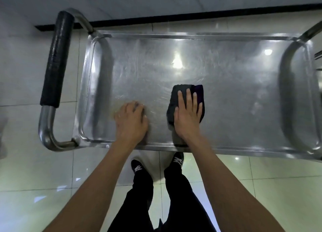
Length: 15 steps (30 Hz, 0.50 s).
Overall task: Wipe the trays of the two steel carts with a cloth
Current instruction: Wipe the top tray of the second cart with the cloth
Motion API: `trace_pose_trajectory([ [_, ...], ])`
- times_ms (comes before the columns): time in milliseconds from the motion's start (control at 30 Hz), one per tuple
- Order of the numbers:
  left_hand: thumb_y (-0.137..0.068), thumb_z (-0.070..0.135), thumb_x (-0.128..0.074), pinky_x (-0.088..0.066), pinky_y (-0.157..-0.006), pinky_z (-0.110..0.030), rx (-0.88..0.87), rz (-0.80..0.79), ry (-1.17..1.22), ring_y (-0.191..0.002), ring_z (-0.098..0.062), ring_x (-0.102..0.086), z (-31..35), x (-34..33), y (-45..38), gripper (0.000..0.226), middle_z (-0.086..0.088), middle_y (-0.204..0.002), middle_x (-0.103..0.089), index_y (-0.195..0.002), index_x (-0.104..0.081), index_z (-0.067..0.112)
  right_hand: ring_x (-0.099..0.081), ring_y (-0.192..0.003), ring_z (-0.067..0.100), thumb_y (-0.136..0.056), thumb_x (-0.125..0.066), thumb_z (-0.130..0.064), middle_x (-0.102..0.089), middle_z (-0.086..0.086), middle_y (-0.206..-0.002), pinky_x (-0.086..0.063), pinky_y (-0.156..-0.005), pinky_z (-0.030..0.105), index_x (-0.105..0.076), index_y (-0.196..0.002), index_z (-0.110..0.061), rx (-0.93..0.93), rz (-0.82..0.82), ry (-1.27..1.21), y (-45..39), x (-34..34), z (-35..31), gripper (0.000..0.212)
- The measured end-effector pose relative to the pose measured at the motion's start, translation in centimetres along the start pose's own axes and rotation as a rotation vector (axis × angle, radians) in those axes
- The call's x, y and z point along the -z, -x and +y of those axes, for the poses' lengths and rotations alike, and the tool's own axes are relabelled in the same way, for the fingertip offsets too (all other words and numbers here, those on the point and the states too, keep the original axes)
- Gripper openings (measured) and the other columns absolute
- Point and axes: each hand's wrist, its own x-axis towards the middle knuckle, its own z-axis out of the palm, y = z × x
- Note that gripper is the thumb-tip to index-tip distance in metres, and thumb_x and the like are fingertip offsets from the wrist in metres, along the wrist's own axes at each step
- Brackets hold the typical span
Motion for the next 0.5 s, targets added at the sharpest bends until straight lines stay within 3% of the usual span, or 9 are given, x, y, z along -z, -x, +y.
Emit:
trace_pose_trajectory([
  [267,-0.096,0.033,-0.052,-0.032,-0.111,-0.058,0.142,0.025,0.046,-0.14,-0.028,-0.032,-8.8,1.2,2.1,0.04,-0.005,-0.147,-0.042,-0.134,-0.052,0.021,0.012,-0.153,0.026,-0.104,-0.028,-0.031,0.006,0.004,-0.167,0.004,-0.122,0.053,-0.004,-0.16,-0.025,0.178,-0.063,0.023,0.4,-4.3,-10.5,0.061],
  [367,-0.097,0.035,-0.051,-0.025,-0.117,-0.055,0.139,0.021,0.049,-0.145,-0.027,-0.025,-11.9,0.8,3.0,0.045,-0.003,-0.153,-0.036,-0.139,-0.048,0.023,0.011,-0.153,0.026,-0.105,-0.029,-0.031,0.006,0.004,-0.167,0.004,-0.122,0.053,-0.005,-0.16,-0.026,0.234,-0.085,0.043,0.2,-5.7,-14.4,0.061],
  [500,-0.098,0.031,-0.05,-0.029,-0.116,-0.053,0.116,0.051,0.079,-0.146,-0.028,-0.026,-14.5,0.5,4.7,0.041,-0.006,-0.151,-0.038,-0.137,-0.05,0.019,0.012,-0.153,0.025,-0.105,-0.028,-0.03,0.006,0.003,-0.167,0.006,-0.122,0.052,-0.004,-0.16,-0.026,0.301,-0.137,0.043,-0.7,-7.1,-18.9,0.06],
])
